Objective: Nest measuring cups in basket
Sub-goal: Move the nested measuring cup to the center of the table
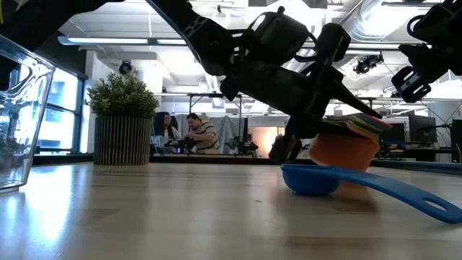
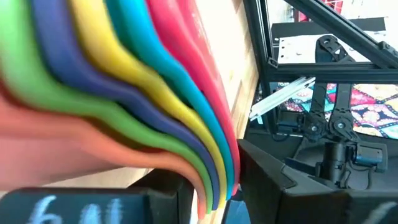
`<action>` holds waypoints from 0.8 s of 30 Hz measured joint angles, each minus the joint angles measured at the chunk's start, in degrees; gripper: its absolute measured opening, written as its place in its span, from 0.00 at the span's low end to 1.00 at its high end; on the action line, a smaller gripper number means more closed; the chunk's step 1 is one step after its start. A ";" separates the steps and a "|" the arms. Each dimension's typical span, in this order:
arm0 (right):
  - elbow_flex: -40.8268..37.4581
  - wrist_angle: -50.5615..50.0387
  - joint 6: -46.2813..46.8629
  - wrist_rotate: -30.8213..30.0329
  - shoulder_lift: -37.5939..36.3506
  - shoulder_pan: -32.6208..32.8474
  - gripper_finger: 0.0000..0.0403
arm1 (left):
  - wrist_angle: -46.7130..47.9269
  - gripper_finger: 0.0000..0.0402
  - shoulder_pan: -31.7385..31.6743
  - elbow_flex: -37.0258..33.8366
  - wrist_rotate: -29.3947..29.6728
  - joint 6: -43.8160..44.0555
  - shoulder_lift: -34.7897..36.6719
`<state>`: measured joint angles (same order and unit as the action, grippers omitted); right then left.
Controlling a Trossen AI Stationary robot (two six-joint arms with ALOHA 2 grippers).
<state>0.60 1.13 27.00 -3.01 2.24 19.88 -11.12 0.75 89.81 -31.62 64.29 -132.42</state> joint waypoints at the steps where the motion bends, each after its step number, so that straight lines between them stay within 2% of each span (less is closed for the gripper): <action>1: 0.00 0.00 -0.02 0.00 0.00 0.02 0.22 | 0.03 0.27 0.00 -0.01 0.00 0.00 0.00; 14: 0.00 -0.01 0.00 -0.01 -0.02 0.01 0.22 | 3.10 0.50 0.00 0.01 0.08 0.94 0.04; 24: 0.00 0.00 0.00 0.00 -0.02 0.00 0.22 | 5.37 0.54 0.02 0.01 1.42 2.01 2.43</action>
<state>0.60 1.12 27.00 -3.01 2.22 19.88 -5.75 0.78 89.82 -30.19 66.31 -129.99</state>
